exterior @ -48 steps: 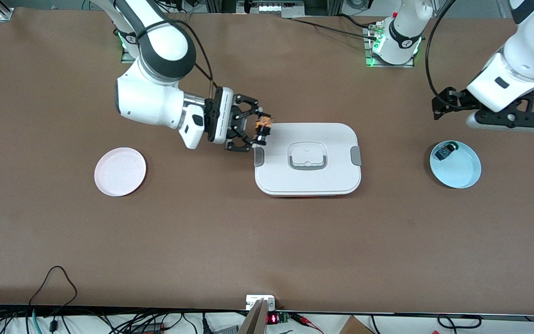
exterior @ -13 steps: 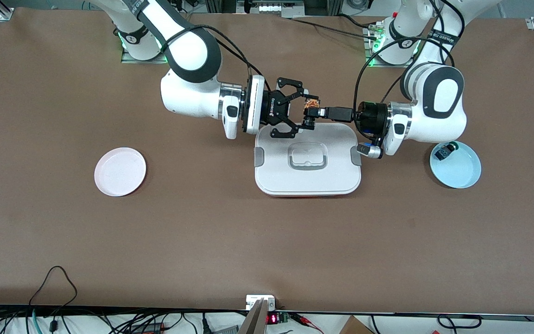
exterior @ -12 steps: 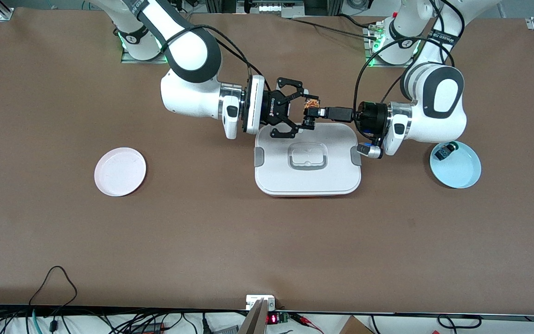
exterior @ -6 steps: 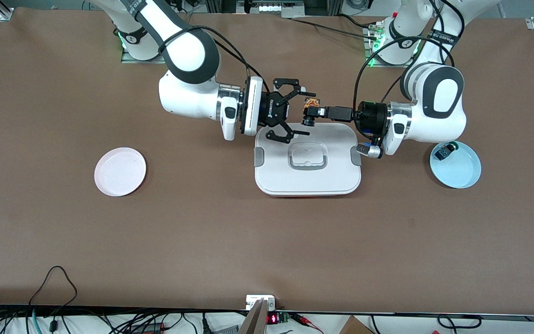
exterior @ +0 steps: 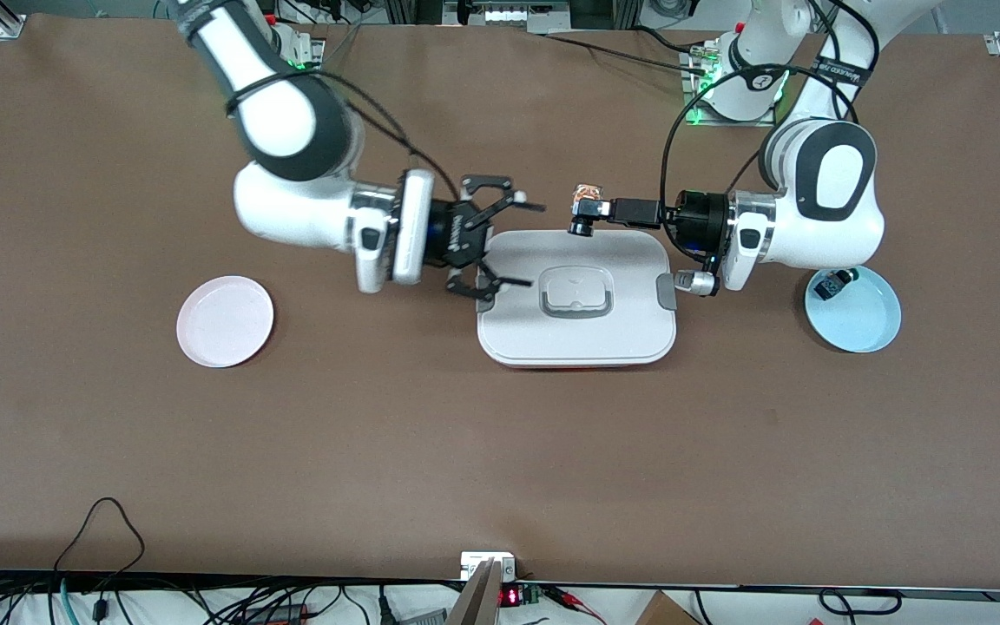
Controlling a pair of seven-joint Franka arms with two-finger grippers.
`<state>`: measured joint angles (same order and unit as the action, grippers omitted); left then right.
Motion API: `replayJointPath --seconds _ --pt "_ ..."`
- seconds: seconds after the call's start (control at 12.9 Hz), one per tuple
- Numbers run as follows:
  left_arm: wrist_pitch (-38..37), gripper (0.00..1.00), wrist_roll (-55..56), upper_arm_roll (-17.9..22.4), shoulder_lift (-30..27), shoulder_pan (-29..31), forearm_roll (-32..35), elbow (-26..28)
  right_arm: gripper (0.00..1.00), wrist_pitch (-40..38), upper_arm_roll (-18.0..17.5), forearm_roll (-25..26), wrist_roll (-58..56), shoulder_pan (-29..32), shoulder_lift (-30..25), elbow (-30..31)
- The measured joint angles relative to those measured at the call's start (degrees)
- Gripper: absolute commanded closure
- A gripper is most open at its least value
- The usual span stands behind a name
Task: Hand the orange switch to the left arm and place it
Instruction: 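Open the right gripper and withdraw it from the switch, then carry the switch with the left gripper over the light-blue plate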
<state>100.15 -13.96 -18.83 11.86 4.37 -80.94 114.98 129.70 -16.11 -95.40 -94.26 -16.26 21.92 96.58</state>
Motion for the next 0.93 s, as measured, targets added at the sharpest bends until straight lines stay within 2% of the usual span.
replayJointPath --seconds 0.23,0.31,0.39,0.47,0.7,0.93 --pt "-0.66 0.83 -0.03 0.21 0.03 1.43 17.86 -4.33 0.0 -7.17 1.16 4.24 -0.04 7.34 -2.28 3.02" --pt "-0.75 0.83 -0.06 0.23 0.04 1.67 27.27 -6.7 0.0 -11.87 2.15 8.0 0.06 10.96 -3.42 4.14" --pt "-0.79 0.83 -0.12 0.19 0.03 1.67 32.9 -8.31 0.0 -14.72 3.28 10.69 1.04 12.67 -4.42 4.92" --pt "-0.96 0.84 -0.14 0.1 0.05 1.55 39.94 -10.01 0.0 -17.27 5.39 14.22 3.54 13.4 -6.05 6.24" --pt "-1.77 0.84 -5.11 -0.17 0.05 1.28 55.04 -12.86 0.0 -24.35 12.5 25.65 10.78 13.76 -12.25 11.43" --pt "-1.71 0.84 -15.7 -0.04 0.21 1.52 68.59 -12.99 0.0 -26.05 18.98 36.41 13.79 13.82 -15.12 14.72"
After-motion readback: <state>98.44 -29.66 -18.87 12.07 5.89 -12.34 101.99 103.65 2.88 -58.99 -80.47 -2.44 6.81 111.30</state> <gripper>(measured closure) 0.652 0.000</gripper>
